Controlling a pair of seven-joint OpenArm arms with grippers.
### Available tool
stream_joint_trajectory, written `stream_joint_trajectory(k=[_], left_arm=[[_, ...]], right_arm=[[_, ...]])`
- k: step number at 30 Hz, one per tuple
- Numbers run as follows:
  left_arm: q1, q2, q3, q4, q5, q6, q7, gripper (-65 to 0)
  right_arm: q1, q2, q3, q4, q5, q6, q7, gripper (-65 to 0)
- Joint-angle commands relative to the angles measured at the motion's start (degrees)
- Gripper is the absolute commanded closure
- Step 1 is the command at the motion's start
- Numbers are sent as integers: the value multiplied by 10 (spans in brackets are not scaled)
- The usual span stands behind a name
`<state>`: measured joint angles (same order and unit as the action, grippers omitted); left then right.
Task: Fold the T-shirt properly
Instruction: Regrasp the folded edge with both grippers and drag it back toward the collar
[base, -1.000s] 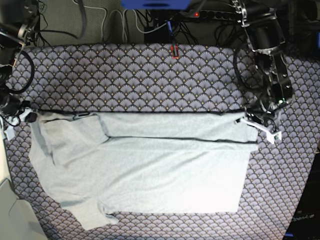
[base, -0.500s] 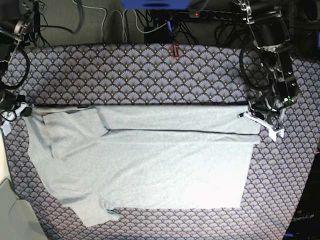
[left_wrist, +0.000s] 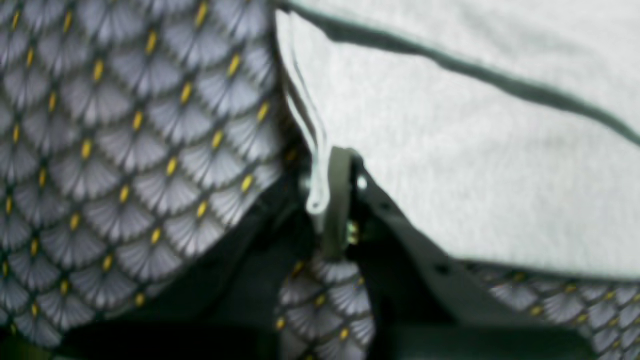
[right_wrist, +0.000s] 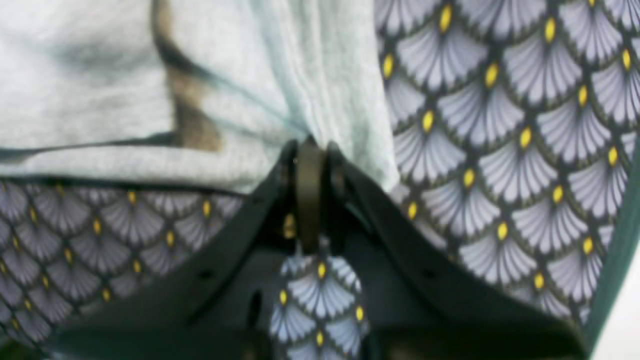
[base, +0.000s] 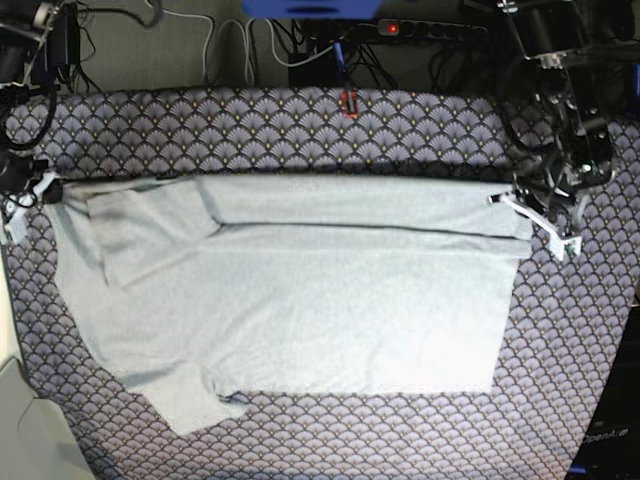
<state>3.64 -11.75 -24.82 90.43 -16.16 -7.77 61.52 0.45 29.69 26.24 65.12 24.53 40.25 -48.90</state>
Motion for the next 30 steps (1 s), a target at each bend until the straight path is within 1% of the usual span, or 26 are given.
stream_joint_trajectory(k=[1,4,7,12,17,20,23,26,30], left_arm=[[1,-11,-3,16,4,2,-11,-4],[28,-11,-3,34,4,2,-12,-4],[56,-11,-4,60,4,2,-12,-4],[94,-11,-4,88,4,2,-16,-4],[123,-11,-5,88,3,2,-18,-4],[135,-11,-5,89,3,2,-18,-4],[143,-10,-30,88,3,2,-18,-4],[143,-10,-44,88,3,2,-18,-4],[143,-10,-44,83,3,2,-18,-4]], right_arm=[[-9,9,6,22,2,-2,-4,0],[-49,4,30,60,2,-2,-6,0],[-73,-8,41,90,1,-2,-8,0],[-107,-10,55,105,0,-2,-8,0],[-127,-10,55,113,2,-2,-5,0],[-141,-10,55,130,2,-2,-7,0],[-153,-12,55,147,2,-2,-8,0],[-161,-21,59,154,0,-2,-7,0],[-161,-31,72,154,-1,-2,-8,0]])
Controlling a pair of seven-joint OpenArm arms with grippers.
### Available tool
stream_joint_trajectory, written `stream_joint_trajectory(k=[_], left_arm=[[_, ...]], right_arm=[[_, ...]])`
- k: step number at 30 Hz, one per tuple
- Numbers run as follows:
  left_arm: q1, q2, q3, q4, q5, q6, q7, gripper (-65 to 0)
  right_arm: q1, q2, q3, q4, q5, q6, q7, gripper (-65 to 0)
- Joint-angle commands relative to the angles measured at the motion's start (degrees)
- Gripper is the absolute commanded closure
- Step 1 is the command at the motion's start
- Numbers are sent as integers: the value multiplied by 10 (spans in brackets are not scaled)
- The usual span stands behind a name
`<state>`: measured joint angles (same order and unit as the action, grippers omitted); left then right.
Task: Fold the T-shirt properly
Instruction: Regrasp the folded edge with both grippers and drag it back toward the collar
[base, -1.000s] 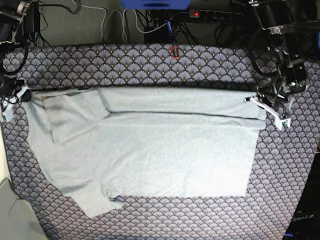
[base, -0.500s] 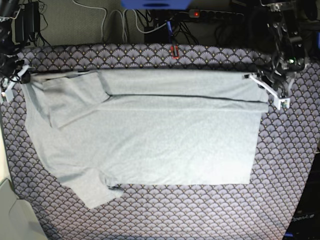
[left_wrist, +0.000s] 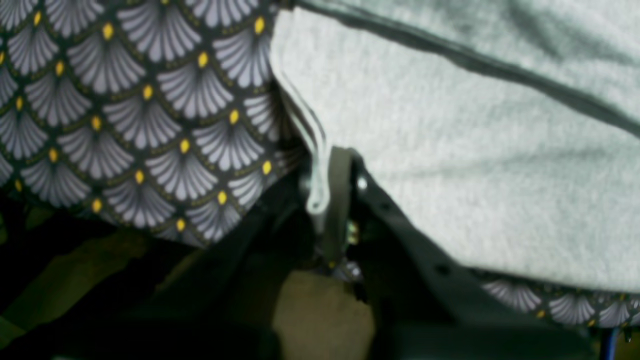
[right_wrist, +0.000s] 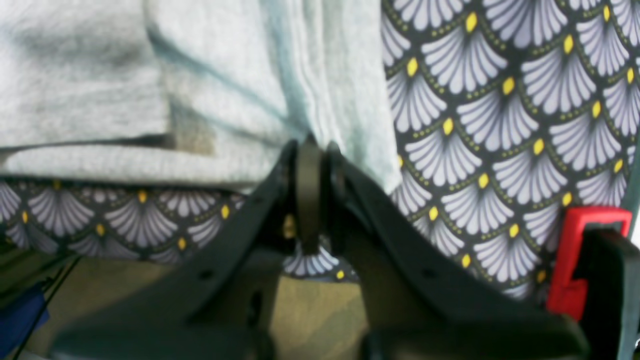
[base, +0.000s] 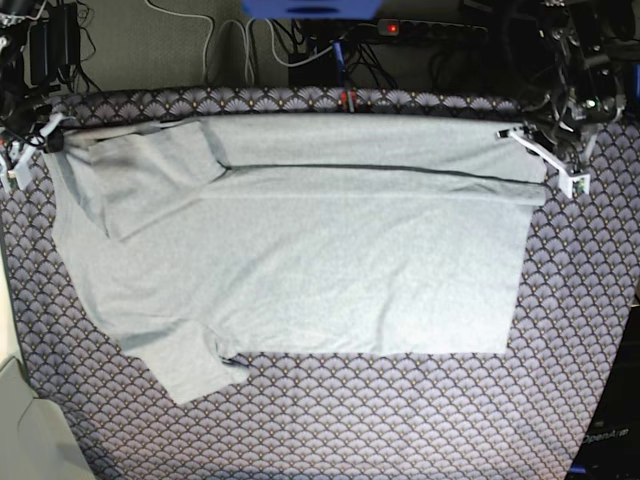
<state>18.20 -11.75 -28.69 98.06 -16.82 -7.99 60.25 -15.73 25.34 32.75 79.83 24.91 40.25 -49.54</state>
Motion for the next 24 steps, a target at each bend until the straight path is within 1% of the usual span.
stream_joint_trajectory(k=[1,7,9,10,12,14,16,17,20,23,24], left_arm=[[-2,-10,-5,6,10,4,-5,-4],[-6,-7,-4,10,10,4,-3,-5],[-6,-7,-2,11,10,4,1,-13],[-6,-8,-2,11,9,3,1,-33],[-5,-9,0,11,9,3,2,-120],[-5,-8,0,11,8,2,1,-232],[-7,-7,-4,11,8,2,-3,-348],[-7,-7,-5,11,8,2,-4,-405],[-8,-7,-5,11,8,2,-5,-513],[-23,-8,-6,20,8,2,-5,-573],[-27,-8,-6,25,8,3,-5,-584]], right_arm=[[0,12,7,7,-4,-2,-2,0],[0,10,20,4,-4,-2,-2,0],[0,10,23,3,-5,-2,-4,-40],[0,11,24,3,-5,-2,-6,-71],[0,13,24,3,-5,-2,-16,-164],[0,13,24,4,-5,-2,-18,-263],[0,17,25,5,-4,-2,-14,-335],[0,17,34,5,-4,-2,-16,-351],[5,17,64,4,-4,-2,-17,-355],[6,20,95,7,-4,-2,-16,-355],[13,26,104,7,-4,-2,-14,-355]])
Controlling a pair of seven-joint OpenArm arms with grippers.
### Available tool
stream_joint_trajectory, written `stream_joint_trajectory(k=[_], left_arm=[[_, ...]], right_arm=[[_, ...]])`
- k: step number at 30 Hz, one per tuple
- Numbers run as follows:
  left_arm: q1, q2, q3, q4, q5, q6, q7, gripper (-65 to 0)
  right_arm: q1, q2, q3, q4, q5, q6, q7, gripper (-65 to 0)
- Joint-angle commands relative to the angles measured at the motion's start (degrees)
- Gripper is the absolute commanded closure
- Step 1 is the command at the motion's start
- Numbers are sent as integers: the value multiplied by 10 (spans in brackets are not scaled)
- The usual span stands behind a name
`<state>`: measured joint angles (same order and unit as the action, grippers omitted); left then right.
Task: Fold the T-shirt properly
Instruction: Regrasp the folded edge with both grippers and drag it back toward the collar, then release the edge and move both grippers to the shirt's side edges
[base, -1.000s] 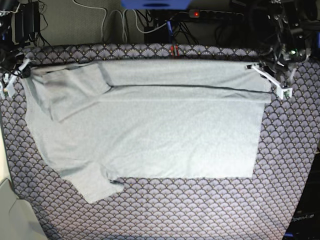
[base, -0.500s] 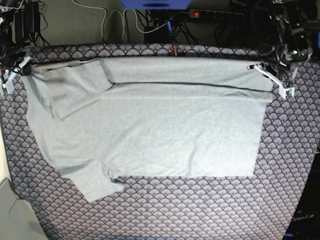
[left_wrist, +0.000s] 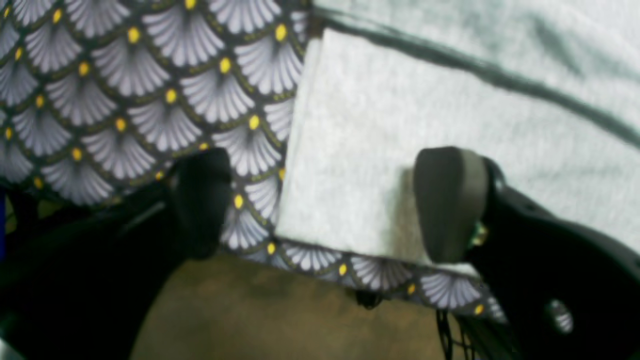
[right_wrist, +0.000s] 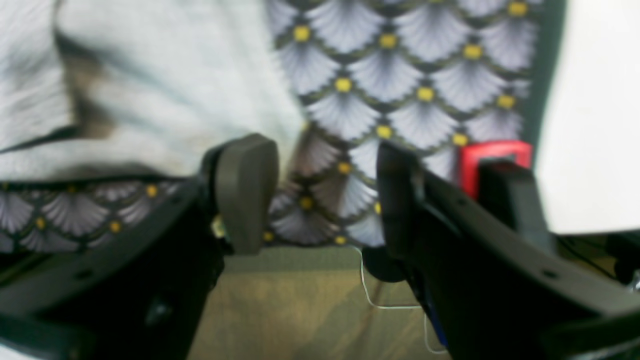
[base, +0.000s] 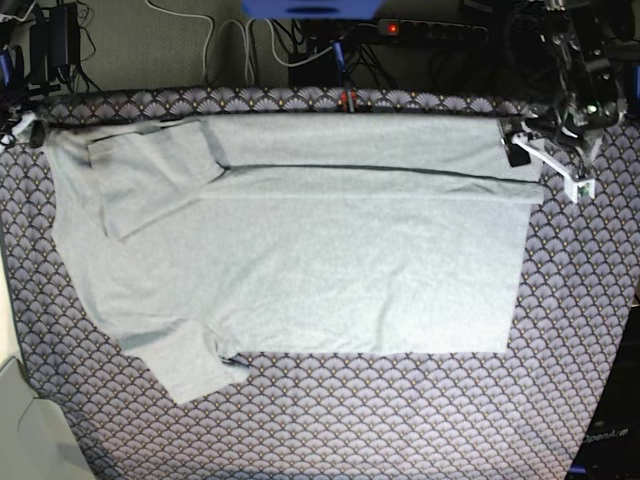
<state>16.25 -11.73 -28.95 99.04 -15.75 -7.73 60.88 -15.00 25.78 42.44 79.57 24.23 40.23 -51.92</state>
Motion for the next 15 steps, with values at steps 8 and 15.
stream_joint_trajectory(k=[8,15], left_arm=[[-79,-8,-4,66,2,5,-11,-597],[-177,-6,2,11,3,6,-5,-597]], right_arm=[[99,65,23,6,2,-2,10,-356],[304,65,-92,-77,-88,-2,18,-356]])
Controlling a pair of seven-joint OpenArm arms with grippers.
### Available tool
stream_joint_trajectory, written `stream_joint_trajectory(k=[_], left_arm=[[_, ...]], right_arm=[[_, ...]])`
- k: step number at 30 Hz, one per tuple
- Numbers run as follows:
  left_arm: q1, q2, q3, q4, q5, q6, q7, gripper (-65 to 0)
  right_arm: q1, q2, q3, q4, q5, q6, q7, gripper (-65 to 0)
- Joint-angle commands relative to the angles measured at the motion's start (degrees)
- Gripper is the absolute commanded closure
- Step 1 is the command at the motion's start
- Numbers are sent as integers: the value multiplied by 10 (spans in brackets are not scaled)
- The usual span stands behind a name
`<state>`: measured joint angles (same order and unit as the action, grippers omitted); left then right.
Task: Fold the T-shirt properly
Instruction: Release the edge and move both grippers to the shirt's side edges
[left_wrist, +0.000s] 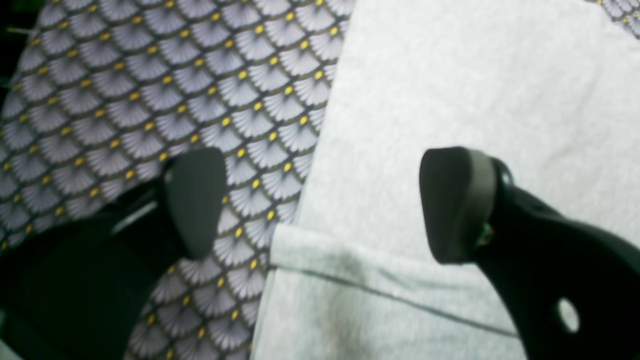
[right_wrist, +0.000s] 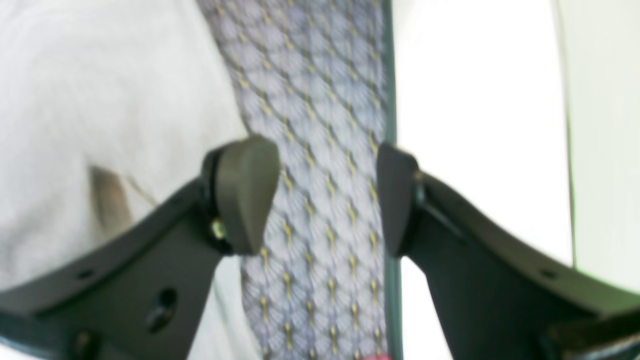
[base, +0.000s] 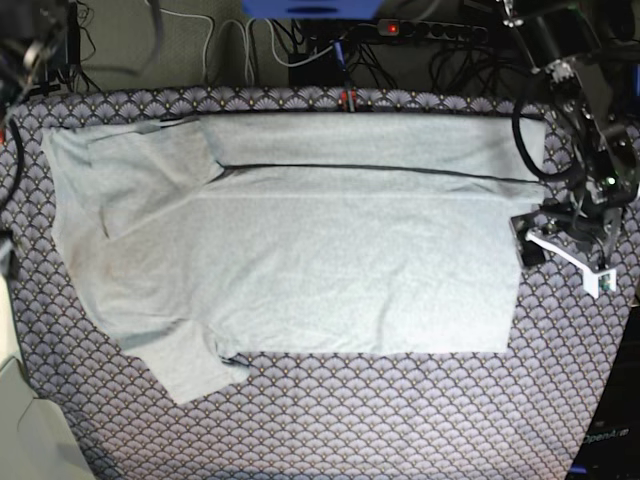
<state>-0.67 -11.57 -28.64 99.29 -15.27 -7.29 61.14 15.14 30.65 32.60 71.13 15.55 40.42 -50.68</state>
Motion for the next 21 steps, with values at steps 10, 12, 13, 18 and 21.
stream_joint_trajectory(k=[10,12,13,18,21], left_arm=[[-34,-7,-1,4,-1,-1,-13,-597],[-35,-7,-1,5,-1,-1,-13,-597],[-38,-7,-1,8,-2,-1,-13,-597],[-39,-7,-1,7,-6,-2,-13,-596],[-39,-6,-1,7,-7,-2,-14,-596]], right_arm=[[239,-20,-169,-321,-123,-4,206,-356],[256,-31,-180,-356,-145,-4,248,-357],[262,-35,-180,-371,-152,-4,270,-357],[261,-51,-184,-380,-154,-4,312,-358],[242,-55,-184,-381,-154,-4,340,-358]])
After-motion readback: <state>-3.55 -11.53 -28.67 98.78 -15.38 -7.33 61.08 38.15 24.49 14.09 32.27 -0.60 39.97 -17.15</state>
